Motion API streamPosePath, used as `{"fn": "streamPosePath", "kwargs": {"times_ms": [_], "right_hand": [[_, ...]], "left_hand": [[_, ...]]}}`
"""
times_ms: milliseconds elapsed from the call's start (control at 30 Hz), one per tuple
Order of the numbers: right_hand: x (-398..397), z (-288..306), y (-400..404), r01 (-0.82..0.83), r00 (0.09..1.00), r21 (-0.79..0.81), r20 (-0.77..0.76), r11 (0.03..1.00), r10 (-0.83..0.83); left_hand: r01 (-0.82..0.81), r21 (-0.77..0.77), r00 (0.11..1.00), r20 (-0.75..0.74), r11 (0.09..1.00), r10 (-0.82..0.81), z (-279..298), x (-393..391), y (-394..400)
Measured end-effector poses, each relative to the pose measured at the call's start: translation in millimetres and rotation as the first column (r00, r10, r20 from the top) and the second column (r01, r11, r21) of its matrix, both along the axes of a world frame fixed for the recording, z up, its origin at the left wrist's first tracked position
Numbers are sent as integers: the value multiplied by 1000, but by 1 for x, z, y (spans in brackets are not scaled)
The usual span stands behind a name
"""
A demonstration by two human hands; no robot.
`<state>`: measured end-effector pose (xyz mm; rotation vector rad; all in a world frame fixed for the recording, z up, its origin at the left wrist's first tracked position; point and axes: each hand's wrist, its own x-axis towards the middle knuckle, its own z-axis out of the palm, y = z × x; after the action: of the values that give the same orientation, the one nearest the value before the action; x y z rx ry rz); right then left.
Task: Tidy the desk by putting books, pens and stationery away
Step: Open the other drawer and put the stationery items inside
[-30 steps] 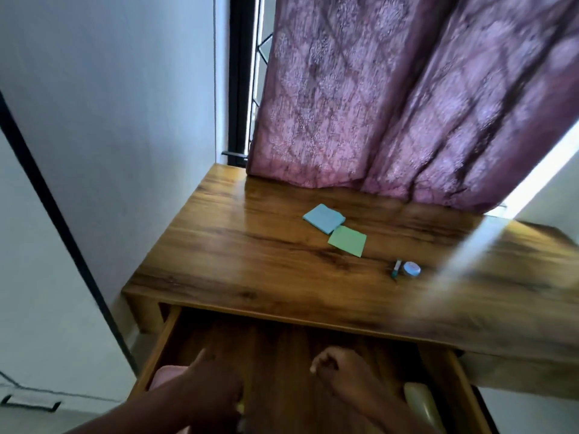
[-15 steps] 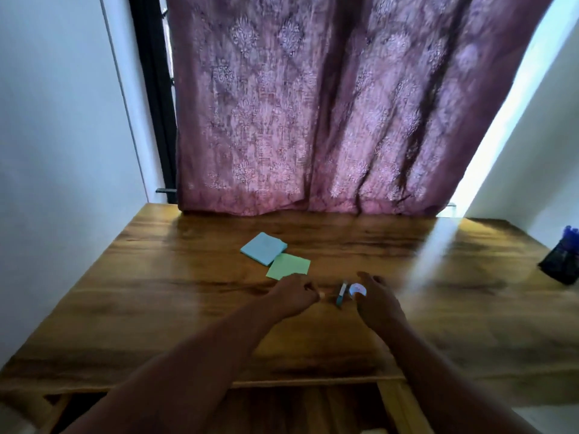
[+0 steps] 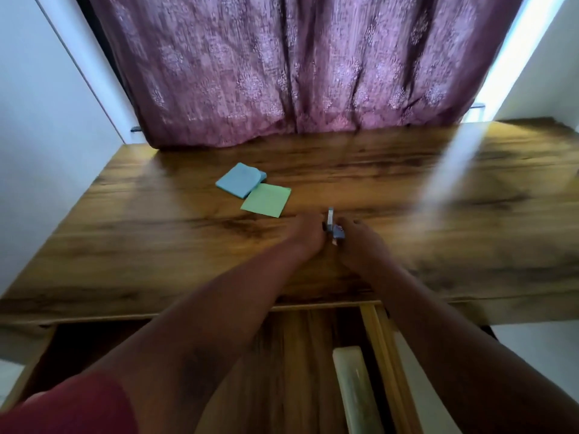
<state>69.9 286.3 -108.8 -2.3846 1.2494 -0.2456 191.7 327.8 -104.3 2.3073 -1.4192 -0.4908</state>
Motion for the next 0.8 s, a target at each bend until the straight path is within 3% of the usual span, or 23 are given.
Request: {"fn": "streamPosePath", "kwargs": {"times_ms": [100, 267, 433, 567, 667, 800], "right_hand": [[-8, 1, 9, -53, 998, -18, -29, 998, 52], [-23, 3, 13, -48, 999, 7, -6, 999, 48], [-31, 2, 21, -42, 999, -43, 8, 998, 42], [-43, 4, 33, -79, 996, -2, 46, 997, 79], [-55, 11, 57, -117, 993, 17, 32, 993, 117], [-76, 11, 112, -288, 954, 140, 135, 947, 270]], "left_hand": [[-8, 22, 1000, 29, 1000, 8, 6, -8, 3], [-182, 21, 979, -95, 983, 183, 7, -9, -7], [-144, 33, 987, 83, 989, 141, 3, -10, -24], [-107, 24, 988, 113, 994, 104, -2, -15, -33], [-88, 13, 996, 4, 996, 88, 7, -19, -17], [-57, 67, 939, -336, 996, 76, 9, -25, 56]]}}
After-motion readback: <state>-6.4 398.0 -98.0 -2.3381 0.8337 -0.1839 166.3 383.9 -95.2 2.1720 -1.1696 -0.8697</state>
